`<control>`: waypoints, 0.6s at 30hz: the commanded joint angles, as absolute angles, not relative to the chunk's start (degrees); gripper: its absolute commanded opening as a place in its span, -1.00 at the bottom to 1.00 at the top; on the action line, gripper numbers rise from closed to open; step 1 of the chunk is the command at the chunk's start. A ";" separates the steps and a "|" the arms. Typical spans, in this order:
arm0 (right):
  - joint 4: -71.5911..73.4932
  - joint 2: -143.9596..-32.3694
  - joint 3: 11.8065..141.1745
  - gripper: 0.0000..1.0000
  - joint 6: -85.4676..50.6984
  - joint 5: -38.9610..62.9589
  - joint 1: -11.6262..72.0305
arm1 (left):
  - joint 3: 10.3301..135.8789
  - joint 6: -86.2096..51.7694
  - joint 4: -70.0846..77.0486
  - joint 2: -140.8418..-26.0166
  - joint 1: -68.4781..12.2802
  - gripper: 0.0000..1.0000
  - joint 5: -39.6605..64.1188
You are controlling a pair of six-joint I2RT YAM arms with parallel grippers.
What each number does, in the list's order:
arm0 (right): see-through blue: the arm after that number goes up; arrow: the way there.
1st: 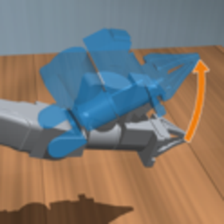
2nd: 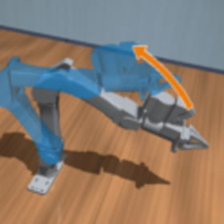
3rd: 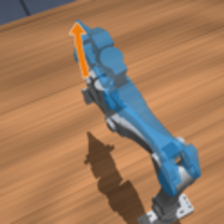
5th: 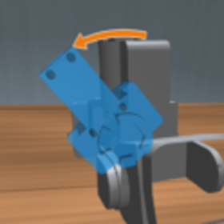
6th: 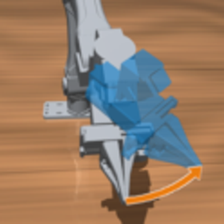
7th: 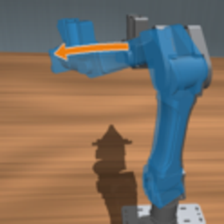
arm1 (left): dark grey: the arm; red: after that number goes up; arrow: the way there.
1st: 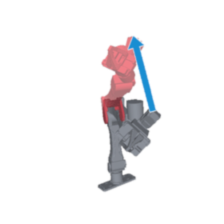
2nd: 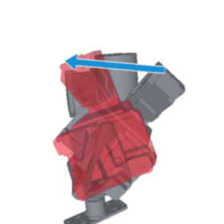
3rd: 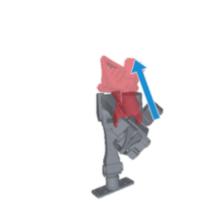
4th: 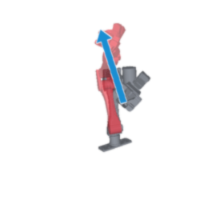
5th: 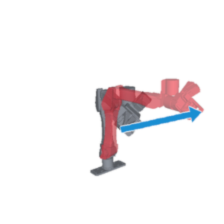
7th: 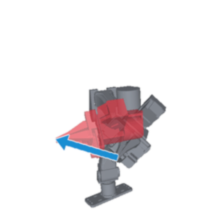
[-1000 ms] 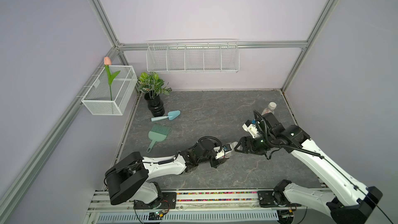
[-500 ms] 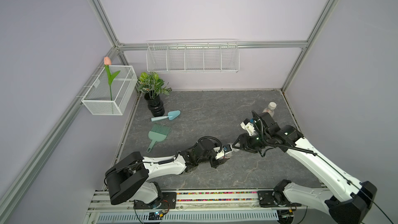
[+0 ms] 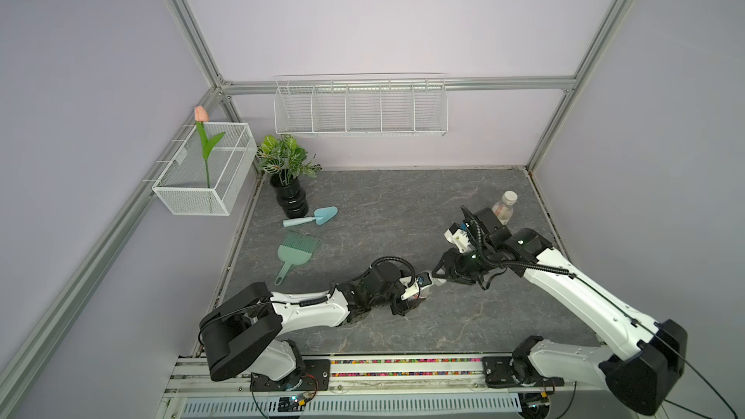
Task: Screw on the bottle caps
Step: Screw the bottle cap onto the plastic bottle, then place the plastic bottle at the center of the board.
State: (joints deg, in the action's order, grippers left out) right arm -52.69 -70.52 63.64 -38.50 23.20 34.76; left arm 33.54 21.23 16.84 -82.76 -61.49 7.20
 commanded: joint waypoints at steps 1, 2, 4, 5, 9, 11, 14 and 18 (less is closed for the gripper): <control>-53.03 -72.13 66.03 -0.20 -37.05 19.78 34.83 | 33.75 22.49 23.38 -81.83 -62.01 0.37 9.29; -53.19 -72.39 66.49 -0.20 -36.77 19.34 34.64 | 33.75 22.37 23.36 -81.80 -62.04 0.45 9.07; -54.28 -73.29 68.09 -0.20 -35.41 18.09 34.21 | 33.82 22.11 22.97 -81.57 -62.04 0.58 8.77; -55.35 -73.82 69.05 -0.21 -34.87 17.13 33.95 | 34.08 22.03 22.23 -81.30 -62.04 0.63 8.60; -62.30 -77.32 75.51 -0.22 -30.25 9.59 32.51 | 35.04 21.12 17.99 -79.47 -62.05 0.74 8.34; -65.24 -79.49 79.49 -0.22 -28.41 4.39 31.96 | 33.94 19.87 18.46 -78.04 -62.05 1.00 7.29; -68.14 -82.81 85.00 -0.22 -26.87 -2.12 30.73 | 32.96 17.36 17.50 -75.66 -62.05 0.99 5.28; -70.47 -88.13 92.41 -0.22 -24.56 -8.20 28.52 | 30.70 15.37 17.64 -73.22 -61.98 0.99 0.71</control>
State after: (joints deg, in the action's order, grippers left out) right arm -66.22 -85.65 89.19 -27.33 -0.49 29.85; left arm 32.62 17.58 18.26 -74.67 -61.80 4.34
